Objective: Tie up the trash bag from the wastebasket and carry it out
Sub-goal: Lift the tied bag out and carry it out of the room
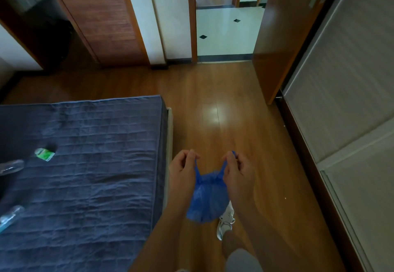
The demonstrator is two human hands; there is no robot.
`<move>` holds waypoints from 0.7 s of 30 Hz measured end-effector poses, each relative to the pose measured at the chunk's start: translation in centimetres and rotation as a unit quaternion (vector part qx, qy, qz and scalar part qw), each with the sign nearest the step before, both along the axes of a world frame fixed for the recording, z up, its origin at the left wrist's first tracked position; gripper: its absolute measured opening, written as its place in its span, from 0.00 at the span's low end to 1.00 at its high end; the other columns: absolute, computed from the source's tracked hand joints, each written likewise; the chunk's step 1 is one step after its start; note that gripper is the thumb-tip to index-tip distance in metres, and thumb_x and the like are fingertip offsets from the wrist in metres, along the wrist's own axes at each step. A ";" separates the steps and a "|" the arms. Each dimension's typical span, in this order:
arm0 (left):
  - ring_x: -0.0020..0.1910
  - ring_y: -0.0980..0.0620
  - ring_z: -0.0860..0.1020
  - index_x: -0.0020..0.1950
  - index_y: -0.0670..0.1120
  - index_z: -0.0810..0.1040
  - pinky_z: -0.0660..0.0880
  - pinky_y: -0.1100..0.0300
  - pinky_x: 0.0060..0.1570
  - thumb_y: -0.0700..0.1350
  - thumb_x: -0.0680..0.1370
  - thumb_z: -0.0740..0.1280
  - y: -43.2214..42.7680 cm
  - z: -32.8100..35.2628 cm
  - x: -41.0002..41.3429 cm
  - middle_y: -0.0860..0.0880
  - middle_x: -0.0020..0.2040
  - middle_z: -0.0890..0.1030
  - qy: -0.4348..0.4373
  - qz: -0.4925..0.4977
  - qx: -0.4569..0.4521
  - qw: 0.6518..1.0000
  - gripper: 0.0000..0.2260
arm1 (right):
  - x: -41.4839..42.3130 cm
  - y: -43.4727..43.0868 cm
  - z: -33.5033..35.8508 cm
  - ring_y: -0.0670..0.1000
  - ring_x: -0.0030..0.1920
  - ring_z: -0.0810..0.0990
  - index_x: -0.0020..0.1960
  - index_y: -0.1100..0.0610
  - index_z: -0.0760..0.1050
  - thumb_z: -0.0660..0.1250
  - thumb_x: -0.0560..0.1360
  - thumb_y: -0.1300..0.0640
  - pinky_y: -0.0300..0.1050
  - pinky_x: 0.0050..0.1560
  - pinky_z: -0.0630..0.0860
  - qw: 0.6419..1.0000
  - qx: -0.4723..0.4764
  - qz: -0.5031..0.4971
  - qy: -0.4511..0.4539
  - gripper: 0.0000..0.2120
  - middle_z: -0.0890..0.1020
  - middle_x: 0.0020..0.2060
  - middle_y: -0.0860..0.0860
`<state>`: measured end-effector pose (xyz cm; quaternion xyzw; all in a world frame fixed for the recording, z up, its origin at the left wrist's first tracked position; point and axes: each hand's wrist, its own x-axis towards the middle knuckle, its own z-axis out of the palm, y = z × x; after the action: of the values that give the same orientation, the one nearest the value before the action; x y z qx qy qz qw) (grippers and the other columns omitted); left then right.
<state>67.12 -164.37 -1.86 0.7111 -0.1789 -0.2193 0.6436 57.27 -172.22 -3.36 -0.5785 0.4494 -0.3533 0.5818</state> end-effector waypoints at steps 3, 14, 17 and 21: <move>0.31 0.55 0.72 0.41 0.39 0.78 0.71 0.65 0.32 0.43 0.81 0.62 -5.2 0.3 2.7 0.46 0.32 0.74 -0.012 0.023 0.010 1.000 0.12 | 2.8 -5.1 0.2 0.46 0.25 0.66 0.40 0.59 0.77 0.61 0.82 0.53 0.38 0.27 0.65 0.999 0.001 0.038 -0.016 0.15 0.69 0.23 0.47; 0.31 0.57 0.73 0.38 0.41 0.79 0.71 0.63 0.33 0.41 0.80 0.62 -22.8 2.2 10.7 0.49 0.31 0.76 -0.021 0.077 0.016 0.997 0.12 | 12.8 -23.4 2.4 0.43 0.27 0.71 0.37 0.53 0.73 0.62 0.81 0.53 0.35 0.30 0.71 0.997 -0.009 0.079 0.005 0.14 0.73 0.26 0.46; 0.31 0.54 0.73 0.38 0.41 0.79 0.71 0.57 0.35 0.42 0.80 0.62 -25.5 2.0 12.7 0.43 0.31 0.75 -0.023 0.078 0.011 0.997 0.12 | 14.5 -26.8 1.5 0.50 0.31 0.77 0.38 0.50 0.75 0.63 0.78 0.47 0.50 0.36 0.77 0.997 -0.016 0.072 0.020 0.12 0.76 0.29 0.52; 0.31 0.55 0.72 0.38 0.43 0.80 0.70 0.56 0.35 0.44 0.81 0.62 -28.7 1.2 15.9 0.51 0.28 0.75 -0.011 0.081 0.015 0.997 0.13 | 17.0 -30.7 1.2 0.47 0.28 0.72 0.40 0.56 0.75 0.62 0.80 0.49 0.47 0.33 0.71 0.997 -0.001 0.071 0.006 0.14 0.73 0.26 0.48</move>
<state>82.97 -193.10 -0.67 0.7350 -0.1245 -0.1608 0.6468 74.30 -202.88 -2.17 -0.6111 0.4105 -0.3085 0.6024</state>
